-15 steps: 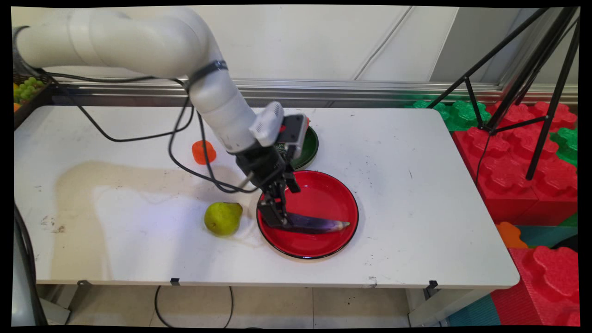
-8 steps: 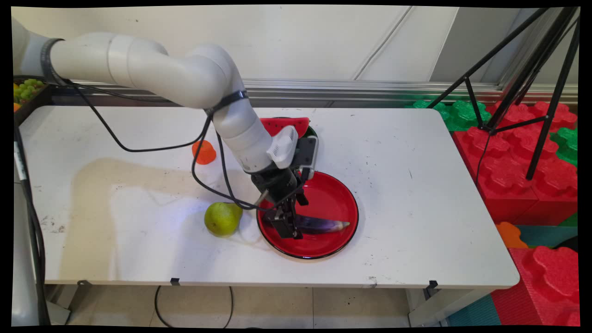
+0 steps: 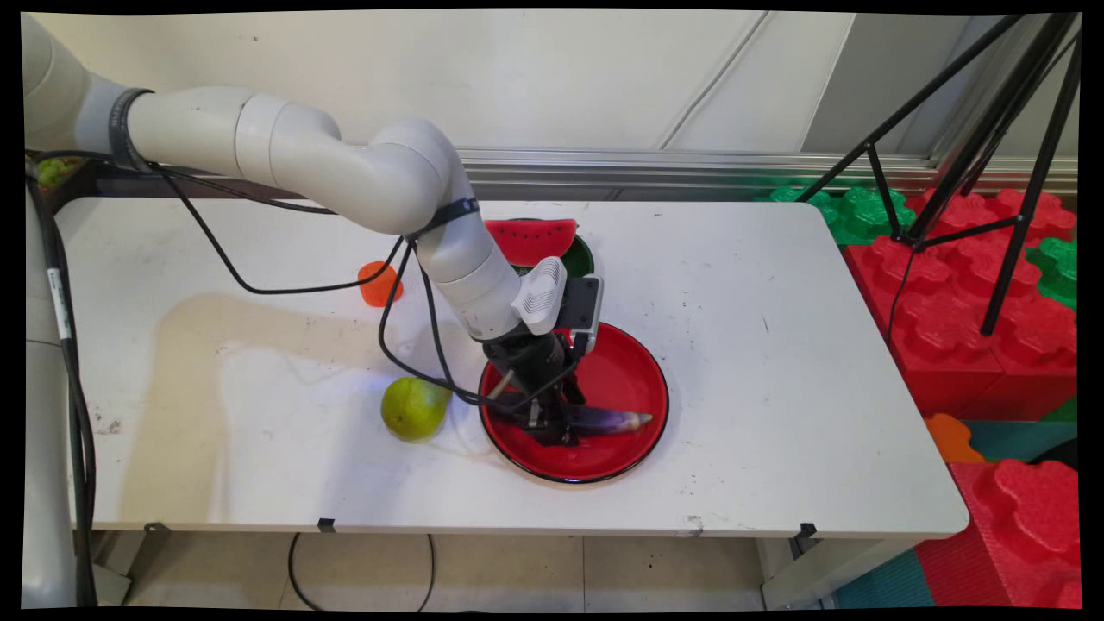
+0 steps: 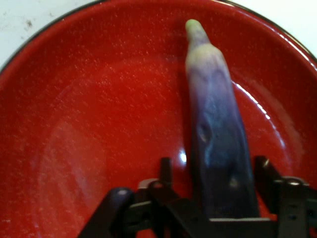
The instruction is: Pick up the eggplant from the red plate, then place the picked object on the table
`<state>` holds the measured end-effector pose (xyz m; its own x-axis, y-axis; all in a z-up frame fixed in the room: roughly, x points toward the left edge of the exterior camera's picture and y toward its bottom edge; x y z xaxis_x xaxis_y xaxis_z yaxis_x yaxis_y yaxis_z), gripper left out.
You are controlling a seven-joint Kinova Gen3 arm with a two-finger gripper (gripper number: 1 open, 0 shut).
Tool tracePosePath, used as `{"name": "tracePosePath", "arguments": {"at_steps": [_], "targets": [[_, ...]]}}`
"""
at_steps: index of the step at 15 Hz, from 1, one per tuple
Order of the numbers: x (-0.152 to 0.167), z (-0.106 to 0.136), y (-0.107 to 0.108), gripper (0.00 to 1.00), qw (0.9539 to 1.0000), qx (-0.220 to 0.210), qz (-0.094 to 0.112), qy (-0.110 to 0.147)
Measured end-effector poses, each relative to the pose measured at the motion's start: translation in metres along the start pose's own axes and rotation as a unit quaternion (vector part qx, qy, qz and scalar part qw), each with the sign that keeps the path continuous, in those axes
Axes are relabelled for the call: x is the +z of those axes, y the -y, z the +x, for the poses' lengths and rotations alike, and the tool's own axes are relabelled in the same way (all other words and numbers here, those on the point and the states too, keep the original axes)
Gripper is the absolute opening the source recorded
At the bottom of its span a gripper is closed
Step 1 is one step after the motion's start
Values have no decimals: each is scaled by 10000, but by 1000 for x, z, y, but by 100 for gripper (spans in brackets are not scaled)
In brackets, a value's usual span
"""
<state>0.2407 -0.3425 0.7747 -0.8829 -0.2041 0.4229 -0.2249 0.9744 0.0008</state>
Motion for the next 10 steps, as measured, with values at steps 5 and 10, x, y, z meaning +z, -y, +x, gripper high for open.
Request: {"name": "tracePosePath", "arguments": {"at_steps": [5,10], "targets": [[-2,1,1,0,9999,101,63,-104],[-35,8,7,0,9988,155,323,-347]]}}
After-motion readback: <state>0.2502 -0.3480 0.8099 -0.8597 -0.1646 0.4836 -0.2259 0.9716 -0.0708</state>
